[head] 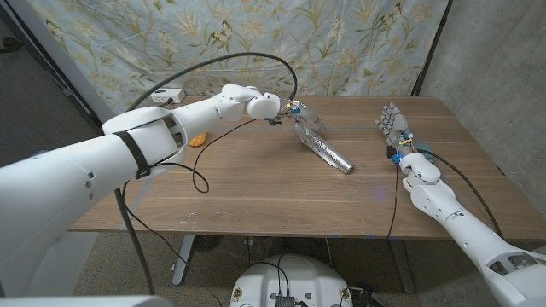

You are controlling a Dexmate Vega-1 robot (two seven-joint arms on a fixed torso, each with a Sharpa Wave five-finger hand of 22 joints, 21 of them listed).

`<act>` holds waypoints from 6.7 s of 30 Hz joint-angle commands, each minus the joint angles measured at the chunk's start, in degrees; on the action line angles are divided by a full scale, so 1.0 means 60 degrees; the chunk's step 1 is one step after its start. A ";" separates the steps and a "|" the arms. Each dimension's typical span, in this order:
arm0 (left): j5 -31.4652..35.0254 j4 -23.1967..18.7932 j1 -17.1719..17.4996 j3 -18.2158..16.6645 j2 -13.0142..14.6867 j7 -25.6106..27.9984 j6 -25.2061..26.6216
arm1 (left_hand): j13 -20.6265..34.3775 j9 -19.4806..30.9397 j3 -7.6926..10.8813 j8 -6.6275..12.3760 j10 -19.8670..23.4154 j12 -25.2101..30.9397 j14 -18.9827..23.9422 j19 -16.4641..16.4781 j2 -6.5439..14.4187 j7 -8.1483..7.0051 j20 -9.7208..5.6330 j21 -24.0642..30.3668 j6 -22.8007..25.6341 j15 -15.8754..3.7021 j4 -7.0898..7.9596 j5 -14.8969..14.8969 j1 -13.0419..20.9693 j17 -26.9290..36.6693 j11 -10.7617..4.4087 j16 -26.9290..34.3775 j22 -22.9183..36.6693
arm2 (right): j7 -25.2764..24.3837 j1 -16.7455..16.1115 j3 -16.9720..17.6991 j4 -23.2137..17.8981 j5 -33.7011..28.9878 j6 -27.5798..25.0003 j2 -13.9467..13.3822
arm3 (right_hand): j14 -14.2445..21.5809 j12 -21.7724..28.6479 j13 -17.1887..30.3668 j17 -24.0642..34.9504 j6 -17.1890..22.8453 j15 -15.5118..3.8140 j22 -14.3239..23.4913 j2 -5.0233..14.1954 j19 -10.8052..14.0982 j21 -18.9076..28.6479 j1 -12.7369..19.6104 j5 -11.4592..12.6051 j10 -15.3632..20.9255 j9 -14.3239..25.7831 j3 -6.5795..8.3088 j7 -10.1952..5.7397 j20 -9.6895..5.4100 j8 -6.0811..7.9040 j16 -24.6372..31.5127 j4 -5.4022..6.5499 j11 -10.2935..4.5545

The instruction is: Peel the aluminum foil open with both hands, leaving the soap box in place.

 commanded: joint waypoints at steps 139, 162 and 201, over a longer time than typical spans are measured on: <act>-0.1111 0.0569 0.0266 0.0610 -0.0039 0.1897 0.0340 | 0.1858 0.0834 -0.1066 0.2344 0.4397 0.3193 0.3644 0.1928 0.0587 -0.0447 -0.0172 0.0673 0.4958 -0.1294 0.0055 0.0340 0.1528 0.0948 -0.0940 0.1382 0.0103 | 0.0049 -0.0037 -0.0087 -0.0853 -0.0274 -0.0360 -0.0533 | -0.0128 0.0007 0.0042 0.0052 -0.0041 -0.0190 0.0017 0.0057 -0.0048 0.0062 0.0096 -0.0088 -0.0087 0.0045 0.0183 -0.0017 -0.0741 0.0010 0.0069 -0.0053 -0.0019; -0.1211 -0.1608 0.1296 -0.1035 0.0969 0.0657 0.1154 | 0.2142 0.0915 -0.1120 0.2544 0.4468 0.3327 0.3712 0.1889 0.0660 -0.0399 -0.0120 0.0671 0.5020 -0.1264 0.0043 0.0364 0.1579 0.1047 -0.0894 0.1372 0.0110 | -0.0083 -0.0115 -0.0187 -0.1289 -0.0440 -0.0601 -0.0655 | -0.0122 0.0009 0.0042 0.0052 -0.0037 -0.0191 0.0017 0.0064 -0.0050 0.0061 0.0102 -0.0094 -0.0088 0.0046 0.0209 -0.0007 -0.0741 0.0013 0.0073 -0.0066 -0.0023; -0.2216 -0.3404 0.2721 -0.2525 0.1632 0.0058 0.2297 | 0.2561 0.0966 -0.1182 0.2837 0.4579 0.3484 0.3829 0.1839 0.0732 -0.0364 -0.0091 0.0680 0.5103 -0.1222 0.0034 0.0418 0.1639 0.1190 -0.0892 0.1329 0.0121 | -0.0278 -0.0330 -0.0269 -0.2256 -0.0706 -0.1259 -0.1138 | -0.0100 0.0016 0.0041 0.0046 -0.0009 -0.0185 0.0017 0.0085 -0.0040 0.0065 0.0133 -0.0108 -0.0074 0.0046 0.0264 0.0019 -0.0741 0.0023 0.0078 -0.0099 -0.0009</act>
